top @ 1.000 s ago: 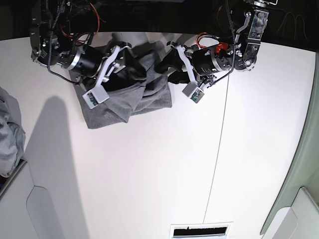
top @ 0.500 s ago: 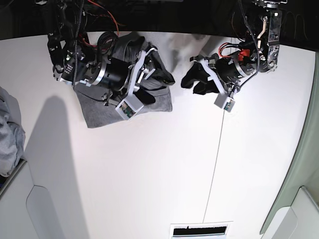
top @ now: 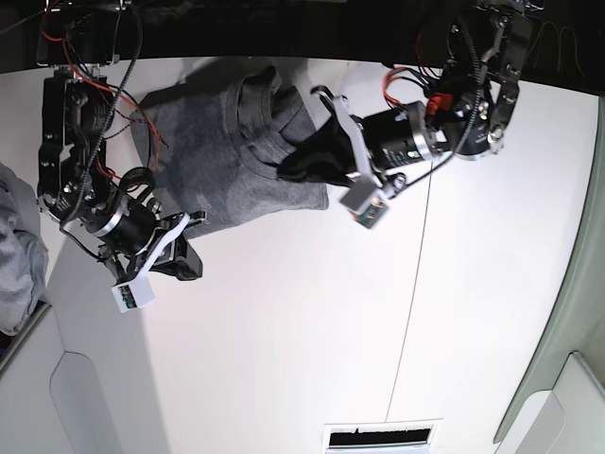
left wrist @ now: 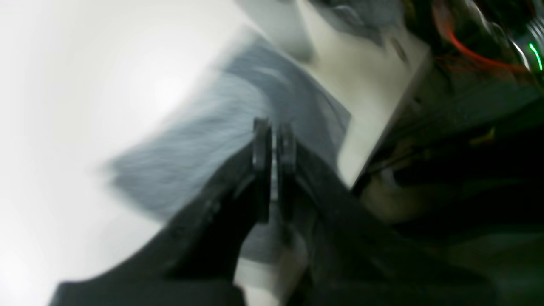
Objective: Layout the t-shirt on the table in an organized manner, then fold the t-shirt properly
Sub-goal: 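Fold the strip end held by the right gripper toward the left gripper, then press and square the folded shirt bundle with both grippers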
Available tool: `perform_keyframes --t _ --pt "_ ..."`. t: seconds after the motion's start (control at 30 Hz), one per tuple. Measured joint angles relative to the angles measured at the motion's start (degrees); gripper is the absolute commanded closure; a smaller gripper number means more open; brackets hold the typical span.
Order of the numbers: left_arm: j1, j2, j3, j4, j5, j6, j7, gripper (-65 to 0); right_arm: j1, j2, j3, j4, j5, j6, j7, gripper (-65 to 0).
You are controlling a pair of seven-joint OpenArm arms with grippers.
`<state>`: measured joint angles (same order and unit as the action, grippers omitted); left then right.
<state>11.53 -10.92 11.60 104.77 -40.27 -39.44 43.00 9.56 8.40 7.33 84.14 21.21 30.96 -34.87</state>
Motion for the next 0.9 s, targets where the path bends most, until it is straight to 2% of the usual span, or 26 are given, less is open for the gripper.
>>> perform_keyframes --t 0.1,0.2,0.33,0.43,0.53,0.67,0.77,0.9 --pt "-0.66 2.84 6.34 -2.32 4.13 -0.07 -0.83 -3.0 4.66 0.04 -1.05 -10.12 -1.31 1.11 1.4 0.0" --pt "-0.87 4.31 9.4 -7.89 8.31 -0.07 -2.71 -3.0 7.82 0.17 -4.26 -17.11 -1.79 1.29 1.79 0.0" --pt "-0.98 3.96 8.26 -16.87 14.56 -0.04 -6.51 -3.0 7.5 0.5 -9.53 -19.82 -3.52 1.27 1.7 0.0" --pt "-4.63 3.96 4.85 -22.51 16.22 -0.37 -7.19 -3.0 6.69 1.68 -11.89 -19.87 -3.17 1.29 1.2 0.0" --pt "-9.9 3.91 1.29 -26.88 16.39 -0.24 -7.52 -3.0 5.14 4.04 -11.96 -18.78 -0.46 1.25 0.87 0.0" --pt "-15.43 3.48 0.76 -32.02 16.31 -0.04 -8.26 -3.0 -2.58 7.32 -10.8 -12.15 4.61 0.79 -1.25 0.0" --pt "-19.58 3.45 0.96 -37.0 16.52 -0.09 -8.31 -3.0 -9.16 6.8 -10.62 -6.34 7.52 0.96 -2.51 0.0" --pt "-24.39 3.13 0.72 -39.3 16.44 -0.07 -8.07 -3.0 -13.88 5.68 -10.34 0.13 6.82 1.49 -2.69 0.0"
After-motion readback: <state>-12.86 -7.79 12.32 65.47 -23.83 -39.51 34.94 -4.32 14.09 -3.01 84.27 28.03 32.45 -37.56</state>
